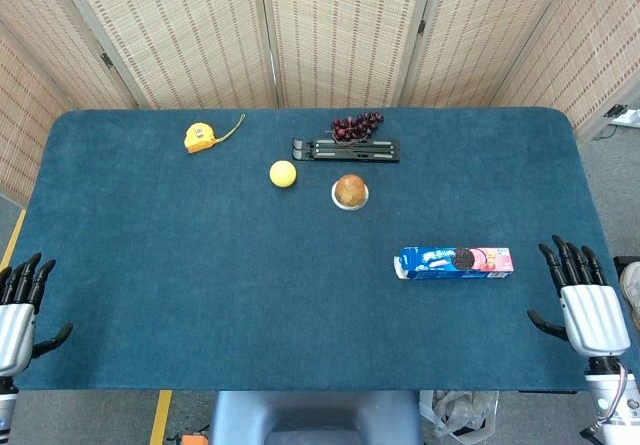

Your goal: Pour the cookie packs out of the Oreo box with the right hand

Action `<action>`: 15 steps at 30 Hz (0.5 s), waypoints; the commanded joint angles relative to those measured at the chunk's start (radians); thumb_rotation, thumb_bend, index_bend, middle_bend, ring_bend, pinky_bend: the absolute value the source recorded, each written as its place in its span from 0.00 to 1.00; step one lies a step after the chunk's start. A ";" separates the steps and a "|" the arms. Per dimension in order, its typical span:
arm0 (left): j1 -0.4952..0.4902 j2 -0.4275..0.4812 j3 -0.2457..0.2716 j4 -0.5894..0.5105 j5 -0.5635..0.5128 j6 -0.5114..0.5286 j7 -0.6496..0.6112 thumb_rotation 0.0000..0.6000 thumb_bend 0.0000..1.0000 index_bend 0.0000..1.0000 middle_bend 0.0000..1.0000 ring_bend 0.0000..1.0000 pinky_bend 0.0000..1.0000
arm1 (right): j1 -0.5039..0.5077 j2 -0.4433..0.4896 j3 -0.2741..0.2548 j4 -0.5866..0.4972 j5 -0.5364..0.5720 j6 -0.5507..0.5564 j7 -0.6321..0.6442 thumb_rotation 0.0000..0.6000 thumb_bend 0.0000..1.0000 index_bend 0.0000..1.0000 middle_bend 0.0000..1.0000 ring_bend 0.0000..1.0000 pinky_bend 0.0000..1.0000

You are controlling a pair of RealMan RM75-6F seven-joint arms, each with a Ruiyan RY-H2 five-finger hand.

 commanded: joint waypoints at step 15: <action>0.001 0.003 -0.001 0.005 0.007 0.006 -0.023 1.00 0.23 0.00 0.00 0.07 0.03 | 0.046 0.040 -0.017 0.030 -0.024 -0.092 0.094 1.00 0.22 0.00 0.00 0.00 0.00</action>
